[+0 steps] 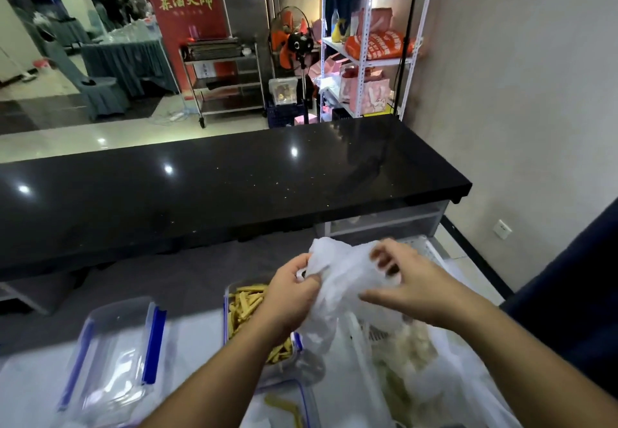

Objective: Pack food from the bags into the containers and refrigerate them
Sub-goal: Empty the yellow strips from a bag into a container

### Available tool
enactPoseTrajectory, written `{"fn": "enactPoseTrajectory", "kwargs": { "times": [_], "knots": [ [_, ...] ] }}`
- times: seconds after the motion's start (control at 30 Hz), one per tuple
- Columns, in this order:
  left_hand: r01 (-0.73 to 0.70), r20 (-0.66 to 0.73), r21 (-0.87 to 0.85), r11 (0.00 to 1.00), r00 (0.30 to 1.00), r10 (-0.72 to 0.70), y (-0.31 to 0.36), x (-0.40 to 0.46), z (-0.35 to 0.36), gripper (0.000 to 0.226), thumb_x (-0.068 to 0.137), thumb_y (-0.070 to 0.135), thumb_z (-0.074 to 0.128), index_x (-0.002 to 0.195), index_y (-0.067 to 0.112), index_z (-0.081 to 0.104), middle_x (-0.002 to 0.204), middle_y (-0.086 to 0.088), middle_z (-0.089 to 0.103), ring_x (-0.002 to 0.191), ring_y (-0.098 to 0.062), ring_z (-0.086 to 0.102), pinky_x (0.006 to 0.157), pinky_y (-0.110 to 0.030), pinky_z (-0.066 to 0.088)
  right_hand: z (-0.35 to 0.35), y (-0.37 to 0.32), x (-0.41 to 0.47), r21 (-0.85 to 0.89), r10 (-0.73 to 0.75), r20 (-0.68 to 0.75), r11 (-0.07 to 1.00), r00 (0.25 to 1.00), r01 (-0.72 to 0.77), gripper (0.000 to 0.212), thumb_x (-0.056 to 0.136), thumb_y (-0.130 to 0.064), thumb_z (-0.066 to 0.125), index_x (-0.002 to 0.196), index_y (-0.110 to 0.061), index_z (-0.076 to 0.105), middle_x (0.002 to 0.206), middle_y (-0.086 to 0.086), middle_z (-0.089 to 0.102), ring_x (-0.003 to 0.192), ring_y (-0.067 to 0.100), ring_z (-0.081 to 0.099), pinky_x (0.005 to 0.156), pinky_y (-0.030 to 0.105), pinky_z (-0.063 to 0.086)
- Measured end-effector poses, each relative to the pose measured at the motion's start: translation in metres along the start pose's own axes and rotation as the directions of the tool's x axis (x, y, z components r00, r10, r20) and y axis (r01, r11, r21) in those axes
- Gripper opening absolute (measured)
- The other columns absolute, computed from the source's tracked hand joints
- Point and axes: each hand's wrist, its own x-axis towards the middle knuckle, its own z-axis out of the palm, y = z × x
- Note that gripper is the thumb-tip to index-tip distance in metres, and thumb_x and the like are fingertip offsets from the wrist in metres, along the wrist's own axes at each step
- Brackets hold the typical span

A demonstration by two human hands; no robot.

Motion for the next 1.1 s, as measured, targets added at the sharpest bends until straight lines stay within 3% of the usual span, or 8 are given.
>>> {"fn": "enactPoseTrajectory", "kwargs": {
  "times": [0.07, 0.17, 0.27, 0.47, 0.57, 0.77, 0.93, 1.1],
  "knots": [
    [-0.022, 0.065, -0.021, 1.0, 0.998, 0.024, 0.015, -0.001, 0.018, 0.027, 0.103, 0.014, 0.057, 0.118, 0.029, 0.073, 0.101, -0.007, 0.08, 0.09, -0.034, 0.078, 0.079, -0.054, 0.065, -0.009, 0.007, -0.004, 0.064, -0.073, 0.008, 0.995, 0.997, 0.073, 0.093, 0.068, -0.062, 0.086, 0.141, -0.064, 0.029, 0.145, -0.022, 0.038, 0.126, 0.007, 0.048, 0.101, 0.036, 0.054],
    [-0.073, 0.083, -0.022, 0.997, 0.994, 0.075, 0.032, 0.001, 0.046, 0.03, 0.097, 0.001, 0.06, 0.11, 0.023, 0.076, 0.1, -0.01, 0.079, 0.093, -0.033, 0.077, 0.079, -0.048, 0.065, -0.003, 0.018, -0.001, 0.151, -0.14, 0.03, 0.979, 0.99, 0.134, 0.081, 0.075, -0.045, 0.086, 0.124, -0.079, 0.031, 0.13, -0.021, 0.054, 0.115, 0.002, 0.059, 0.097, 0.03, 0.056],
    [-0.114, 0.092, 0.077, 0.99, 0.99, 0.107, 0.028, 0.004, 0.061, 0.033, 0.09, 0.005, 0.063, 0.109, 0.029, 0.075, 0.104, -0.004, 0.077, 0.097, -0.025, 0.075, 0.085, -0.041, 0.064, -0.002, 0.038, 0.015, 0.08, -0.155, -0.171, 0.982, 0.973, 0.17, 0.047, 0.089, -0.023, 0.07, 0.115, -0.058, 0.053, 0.1, -0.017, 0.066, 0.091, 0.008, 0.065, 0.082, 0.032, 0.058],
    [-0.009, -0.151, 0.172, 0.985, 0.988, 0.035, -0.017, -0.013, 0.034, 0.034, 0.096, 0.01, 0.068, 0.124, 0.03, 0.067, 0.118, 0.009, 0.07, 0.107, -0.01, 0.069, 0.085, -0.019, 0.058, 0.002, 0.121, 0.057, -0.265, -0.105, -0.387, 0.964, 0.916, -0.001, 0.035, 0.094, -0.002, 0.052, 0.122, -0.022, 0.061, 0.108, 0.005, 0.057, 0.085, 0.03, 0.052, 0.066, 0.036, 0.044],
    [0.187, -0.29, 0.323, 0.928, 0.953, -0.092, -0.058, -0.029, 0.008, 0.026, 0.095, 0.011, 0.064, 0.112, 0.03, 0.07, 0.11, 0.006, 0.073, 0.101, -0.021, 0.07, 0.086, -0.032, 0.058, 0.013, 0.162, 0.072, -0.445, 0.058, -0.255, 0.879, 0.965, -0.17, 0.042, 0.085, 0.001, 0.058, 0.122, -0.018, 0.06, 0.113, 0.01, 0.055, 0.09, 0.033, 0.058, 0.068, 0.035, 0.045],
    [0.389, -0.25, 0.666, 0.636, 0.92, -0.301, -0.127, -0.08, -0.004, 0.024, 0.093, 0.026, 0.064, 0.117, 0.031, 0.065, 0.113, 0.005, 0.069, 0.095, -0.013, 0.064, 0.083, -0.028, 0.055, 0.046, 0.209, 0.102, -0.443, 0.373, 0.182, 0.857, 0.91, -0.263, 0.063, 0.09, -0.063, 0.041, 0.129, -0.02, 0.066, 0.135, 0.011, 0.066, 0.116, 0.031, 0.061, 0.102, 0.042, 0.046],
    [0.339, -0.209, 0.779, 0.527, 0.933, -0.292, -0.156, -0.092, 0.013, 0.066, 0.093, 0.044, 0.064, 0.153, 0.037, 0.038, 0.144, -0.002, 0.054, 0.124, -0.025, 0.06, 0.093, -0.032, 0.049, 0.018, 0.151, 0.076, -0.351, 0.35, 0.206, 0.898, 0.914, -0.265, 0.052, 0.1, -0.036, 0.058, 0.142, -0.005, 0.054, 0.141, 0.021, 0.06, 0.119, 0.036, 0.059, 0.098, 0.039, 0.044],
    [0.43, -0.264, 0.772, 0.469, 0.887, -0.38, -0.168, -0.091, 0.022, 0.056, 0.085, 0.039, 0.064, 0.138, 0.03, 0.048, 0.132, -0.007, 0.06, 0.116, -0.028, 0.065, 0.093, -0.038, 0.055, 0.0, 0.134, 0.064, -0.352, 0.331, 0.14, 0.898, 0.933, -0.265, 0.084, 0.087, -0.037, 0.068, 0.159, -0.015, 0.03, 0.146, 0.018, 0.056, 0.116, 0.036, 0.06, 0.088, 0.039, 0.05]
  ]
}}
